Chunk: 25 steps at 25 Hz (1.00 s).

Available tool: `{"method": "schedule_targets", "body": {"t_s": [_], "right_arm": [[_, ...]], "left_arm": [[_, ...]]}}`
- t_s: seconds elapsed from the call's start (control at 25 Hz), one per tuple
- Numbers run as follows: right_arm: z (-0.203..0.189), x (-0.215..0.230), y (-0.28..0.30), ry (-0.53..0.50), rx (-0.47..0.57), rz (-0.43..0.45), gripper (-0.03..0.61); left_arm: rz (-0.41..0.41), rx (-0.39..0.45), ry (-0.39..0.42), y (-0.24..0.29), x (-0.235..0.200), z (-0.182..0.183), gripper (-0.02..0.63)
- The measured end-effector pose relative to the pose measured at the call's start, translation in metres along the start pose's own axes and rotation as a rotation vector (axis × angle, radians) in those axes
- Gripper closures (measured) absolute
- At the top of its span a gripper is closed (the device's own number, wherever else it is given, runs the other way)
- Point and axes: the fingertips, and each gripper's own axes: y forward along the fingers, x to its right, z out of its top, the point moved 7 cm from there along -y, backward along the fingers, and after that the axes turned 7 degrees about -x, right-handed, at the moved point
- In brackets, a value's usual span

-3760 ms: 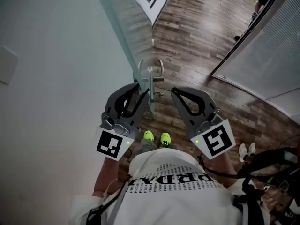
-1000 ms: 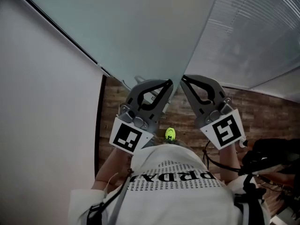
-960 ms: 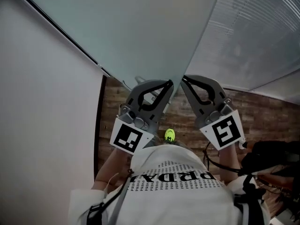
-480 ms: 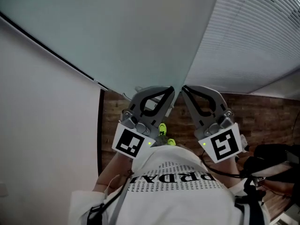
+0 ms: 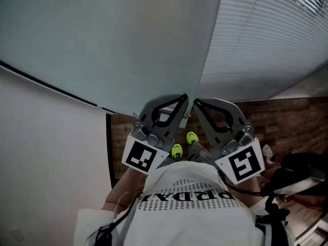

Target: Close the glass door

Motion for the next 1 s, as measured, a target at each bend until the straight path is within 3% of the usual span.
{"method": "schedule_targets", "body": {"t_s": [0.64,0.8,1.0], "right_arm": [[0.006,-0.001,-0.003,-0.137,0.071,0.011,0.580],[0.006,-0.002,-0.003,-0.153,0.078,0.017,0.580],[0.012,-0.006,-0.001,-0.159,0.085,0.025,0.580]], "left_arm": [[0.094,0.098,0.071,0.001,0.008,-0.004,0.612],[0.111,0.108,-0.011,0.008,0.000,-0.010,0.612],[0.136,0.113,-0.014,0.014,-0.017,-0.007,0.612]]}}
